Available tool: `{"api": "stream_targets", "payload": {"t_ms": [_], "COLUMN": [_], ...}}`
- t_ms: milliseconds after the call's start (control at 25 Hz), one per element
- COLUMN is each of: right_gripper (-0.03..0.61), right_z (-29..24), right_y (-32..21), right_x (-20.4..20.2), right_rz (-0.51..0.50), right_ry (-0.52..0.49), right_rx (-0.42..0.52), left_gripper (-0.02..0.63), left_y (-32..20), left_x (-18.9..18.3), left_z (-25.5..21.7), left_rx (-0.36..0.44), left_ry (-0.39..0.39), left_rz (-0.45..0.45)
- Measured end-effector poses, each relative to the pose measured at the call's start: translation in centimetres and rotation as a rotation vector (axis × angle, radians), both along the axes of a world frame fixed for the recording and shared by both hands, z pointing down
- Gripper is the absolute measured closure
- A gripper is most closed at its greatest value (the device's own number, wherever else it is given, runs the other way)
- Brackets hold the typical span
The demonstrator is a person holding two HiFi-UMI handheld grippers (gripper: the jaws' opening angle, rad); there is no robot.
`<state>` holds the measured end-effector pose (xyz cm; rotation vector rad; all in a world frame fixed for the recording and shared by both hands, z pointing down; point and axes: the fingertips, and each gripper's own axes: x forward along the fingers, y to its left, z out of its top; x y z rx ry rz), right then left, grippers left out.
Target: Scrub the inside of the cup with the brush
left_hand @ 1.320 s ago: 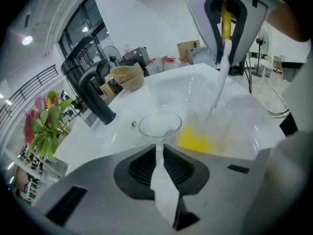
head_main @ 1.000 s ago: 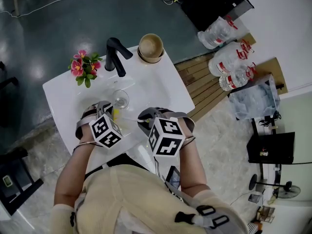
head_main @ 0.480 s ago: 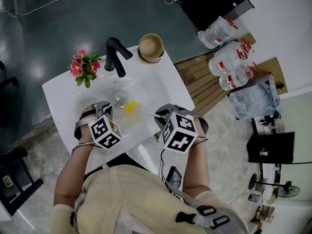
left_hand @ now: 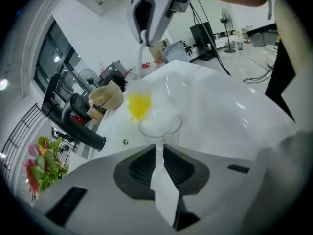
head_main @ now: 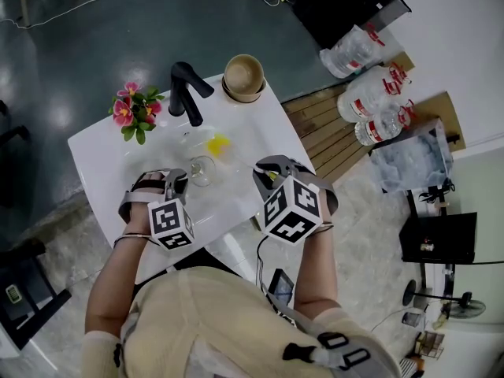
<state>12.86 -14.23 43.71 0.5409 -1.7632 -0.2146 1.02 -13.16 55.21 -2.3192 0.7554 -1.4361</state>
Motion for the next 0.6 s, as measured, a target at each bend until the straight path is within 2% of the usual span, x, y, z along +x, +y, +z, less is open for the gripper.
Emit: {"api": "stream_targets", "payload": {"t_ms": [160, 320, 600], "right_gripper": [0.529, 0.529, 0.529], "right_z": [0.0, 0.7, 2.2], "right_y": [0.0, 0.2, 1.8], "right_x": [-2.1, -4.1, -6.6], "right_rz": [-0.046, -0.102, -0.224], "right_ry": [-0.039, -0.038, -0.021], "right_rx": [0.008, 0.003, -0.069], "left_gripper": [0.558, 0.558, 0.558], "left_y": [0.5, 1.2, 1.8], "left_x": [0.6, 1.2, 2.0], "left_z": [0.0, 0.4, 0.5], "left_rx": [0.021, 0.040, 0.083], "left_ry": [-0.021, -0.056, -0.108], "left_rz": [0.060, 0.127, 0.206]}}
